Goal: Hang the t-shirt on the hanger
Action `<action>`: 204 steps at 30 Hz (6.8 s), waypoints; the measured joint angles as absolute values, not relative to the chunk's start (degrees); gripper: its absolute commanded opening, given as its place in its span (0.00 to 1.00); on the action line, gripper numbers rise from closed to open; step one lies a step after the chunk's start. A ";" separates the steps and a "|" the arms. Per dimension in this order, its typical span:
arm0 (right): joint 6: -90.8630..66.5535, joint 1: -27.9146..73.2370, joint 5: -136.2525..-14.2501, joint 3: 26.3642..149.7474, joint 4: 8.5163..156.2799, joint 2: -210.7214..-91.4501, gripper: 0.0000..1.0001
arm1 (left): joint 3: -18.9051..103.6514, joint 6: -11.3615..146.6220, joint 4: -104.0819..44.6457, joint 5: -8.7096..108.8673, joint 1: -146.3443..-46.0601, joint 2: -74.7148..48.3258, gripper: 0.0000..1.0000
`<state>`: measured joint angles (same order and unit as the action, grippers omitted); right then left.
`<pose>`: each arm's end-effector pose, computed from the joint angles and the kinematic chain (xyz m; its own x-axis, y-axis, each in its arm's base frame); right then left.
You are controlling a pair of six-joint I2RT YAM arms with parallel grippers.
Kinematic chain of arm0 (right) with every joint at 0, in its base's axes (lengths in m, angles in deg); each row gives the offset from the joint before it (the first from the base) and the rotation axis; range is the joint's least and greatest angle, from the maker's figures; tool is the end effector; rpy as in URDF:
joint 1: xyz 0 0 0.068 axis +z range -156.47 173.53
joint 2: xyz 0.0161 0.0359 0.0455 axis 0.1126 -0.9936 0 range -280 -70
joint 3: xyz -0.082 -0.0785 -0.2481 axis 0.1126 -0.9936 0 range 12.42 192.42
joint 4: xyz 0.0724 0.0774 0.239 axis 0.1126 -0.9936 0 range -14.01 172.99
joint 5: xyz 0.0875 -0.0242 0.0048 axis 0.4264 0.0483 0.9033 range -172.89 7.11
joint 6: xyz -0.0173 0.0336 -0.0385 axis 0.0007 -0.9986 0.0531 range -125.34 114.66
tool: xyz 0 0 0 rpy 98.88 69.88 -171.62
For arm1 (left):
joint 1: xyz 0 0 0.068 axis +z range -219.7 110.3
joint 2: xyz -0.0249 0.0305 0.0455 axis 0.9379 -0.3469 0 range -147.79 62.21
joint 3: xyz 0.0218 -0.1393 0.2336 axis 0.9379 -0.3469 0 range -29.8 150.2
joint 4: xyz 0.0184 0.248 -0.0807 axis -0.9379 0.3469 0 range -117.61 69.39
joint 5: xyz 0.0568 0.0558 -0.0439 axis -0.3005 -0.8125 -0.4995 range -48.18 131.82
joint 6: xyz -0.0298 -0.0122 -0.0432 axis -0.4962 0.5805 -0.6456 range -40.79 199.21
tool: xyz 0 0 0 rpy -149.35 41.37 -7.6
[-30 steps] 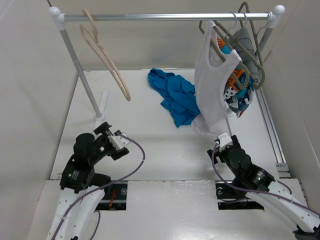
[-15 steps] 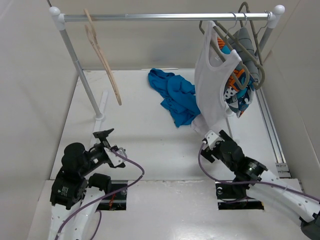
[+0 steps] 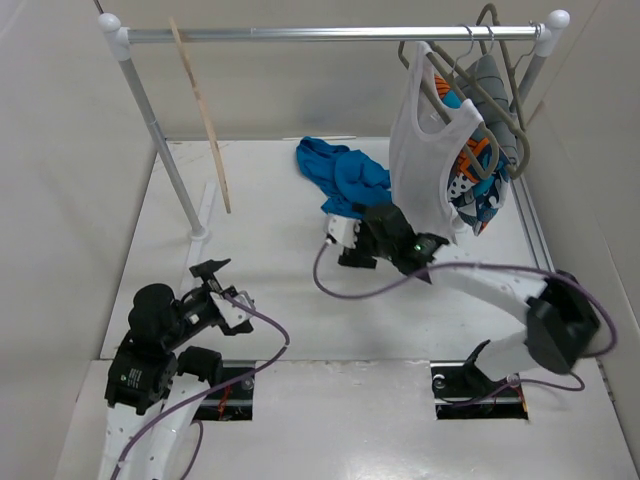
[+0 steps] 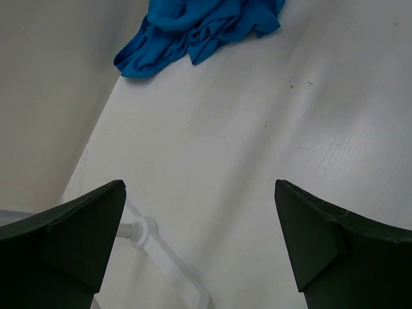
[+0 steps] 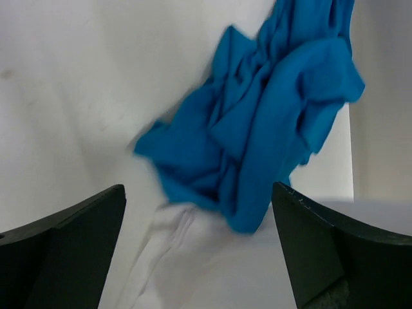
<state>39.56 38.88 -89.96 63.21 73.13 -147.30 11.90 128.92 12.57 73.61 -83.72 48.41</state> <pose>0.2112 0.2075 0.2506 0.1540 -0.8409 -0.5189 -0.7449 0.2462 -0.6201 0.0478 -0.0312 0.3220 0.4045 0.5673 -0.7174 0.6136 0.4133 0.6728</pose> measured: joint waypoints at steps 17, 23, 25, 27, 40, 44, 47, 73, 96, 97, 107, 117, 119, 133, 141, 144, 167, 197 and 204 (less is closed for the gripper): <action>45.09 23.55 -77.22 107.36 60.62 -194.80 0.00 | 10.48 127.59 12.39 69.50 -83.72 53.09 1.00; 48.81 27.69 -71.43 90.51 66.83 -184.33 0.00 | 9.84 126.56 11.39 68.67 -83.72 52.65 1.00; 49.53 31.36 -68.87 83.45 67.92 -178.78 0.00 | 9.84 125.99 10.67 68.49 -83.72 52.08 1.00; 49.40 35.49 -66.38 76.28 69.34 -173.03 0.00 | 9.80 125.58 10.34 68.30 -83.72 51.71 1.00; 41.55 41.89 -66.75 61.68 67.16 -145.23 1.00 | 20.00 131.24 20.39 75.01 -83.72 51.93 1.00; 41.36 41.89 -70.18 68.98 66.52 -144.18 1.00 | 30.89 132.25 25.60 78.96 -83.72 49.85 1.00; 41.53 41.94 -71.34 74.13 66.24 -144.92 1.00 | 39.11 128.18 25.42 81.00 -83.70 47.58 1.00; 40.88 43.86 -70.51 75.49 67.31 -147.13 1.00 | 66.71 94.02 0.11 41.04 -82.92 3.82 0.99; 38.89 45.06 -74.86 81.33 65.04 -145.88 1.00 | 52.07 92.31 -7.34 39.88 -82.72 15.03 0.00; 38.80 45.11 -75.08 82.13 65.02 -145.88 1.00 | 51.89 92.60 -8.48 40.04 -82.72 15.45 0.00; 35.70 46.50 -75.82 90.33 64.84 -146.76 1.00 | 38.80 95.24 -12.17 44.87 -82.72 26.99 0.00; 17.12 47.66 -69.83 103.79 81.65 -160.48 1.00 | 18.78 96.88 -8.00 47.56 -82.72 36.48 0.00; 11.83 47.86 -68.15 106.50 85.50 -165.60 1.00 | 17.43 97.30 -8.06 47.71 -82.72 36.21 0.00; -15.84 48.84 -70.29 113.65 92.62 -180.63 1.00 | 11.44 103.68 -11.69 46.81 -82.41 36.08 0.00; -27.78 49.32 -72.15 114.37 94.98 -182.99 1.00 | 8.33 107.31 -12.65 46.05 -82.37 38.70 0.00; -30.36 49.67 -73.26 113.50 93.69 -183.13 1.00 | 7.81 108.51 -12.98 45.78 -82.37 38.97 0.00; -41.26 53.08 -79.78 111.55 94.85 -187.04 0.00 | 3.31 116.20 -7.80 51.45 -81.82 44.45 0.01; 1.18 38.35 -60.39 90.70 82.00 -163.54 0.00 | 9.62 91.33 -12.74 66.77 -82.39 36.50 0.47; 12.09 34.22 -60.94 93.54 64.93 -157.09 0.00 | 9.60 88.71 -13.75 66.09 -82.39 35.27 0.48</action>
<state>12.09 34.22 -60.94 93.54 64.93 -157.09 9.60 88.71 -13.75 66.09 -82.39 35.27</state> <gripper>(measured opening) 0.114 0.473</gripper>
